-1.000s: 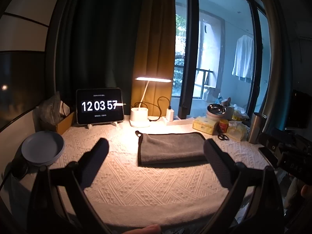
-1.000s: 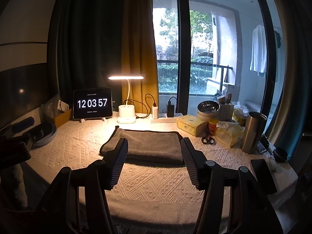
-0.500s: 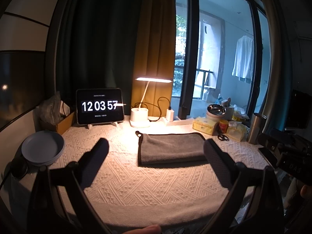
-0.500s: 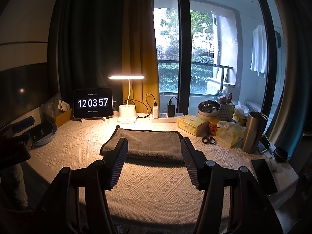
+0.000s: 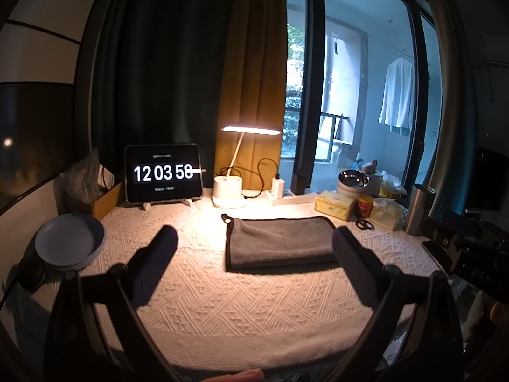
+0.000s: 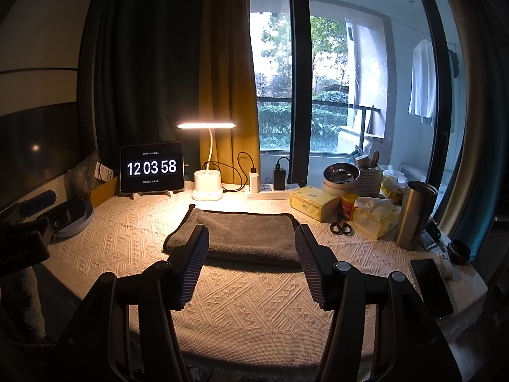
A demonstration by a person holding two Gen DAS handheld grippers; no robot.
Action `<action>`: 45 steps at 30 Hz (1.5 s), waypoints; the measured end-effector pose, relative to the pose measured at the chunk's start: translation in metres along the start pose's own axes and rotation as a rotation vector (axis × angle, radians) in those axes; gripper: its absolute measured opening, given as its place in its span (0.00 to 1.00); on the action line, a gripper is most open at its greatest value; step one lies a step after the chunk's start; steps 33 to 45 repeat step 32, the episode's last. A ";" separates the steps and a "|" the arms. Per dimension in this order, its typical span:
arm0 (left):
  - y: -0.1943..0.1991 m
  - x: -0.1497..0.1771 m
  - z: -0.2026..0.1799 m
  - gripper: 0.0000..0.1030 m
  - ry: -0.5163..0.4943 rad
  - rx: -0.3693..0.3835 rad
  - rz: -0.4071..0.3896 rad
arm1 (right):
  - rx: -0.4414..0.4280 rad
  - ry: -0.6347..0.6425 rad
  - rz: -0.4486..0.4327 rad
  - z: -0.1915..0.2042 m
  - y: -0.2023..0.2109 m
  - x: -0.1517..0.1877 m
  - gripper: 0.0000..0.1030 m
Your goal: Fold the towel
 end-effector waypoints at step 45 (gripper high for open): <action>-0.008 -0.001 -0.004 0.96 -0.014 0.010 -0.010 | -0.025 -0.011 -0.008 0.003 -0.006 0.003 0.58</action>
Point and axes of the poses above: each gripper's, at about its wrist camera, not at the fingertips, and y roughly against the way its jaws point, z to its left, x to its underside, the point moved 9 cm from there along -y, roughly the way its jaws point, and after that the axes turned 11 degrees about -z, right-handed, at the moved point
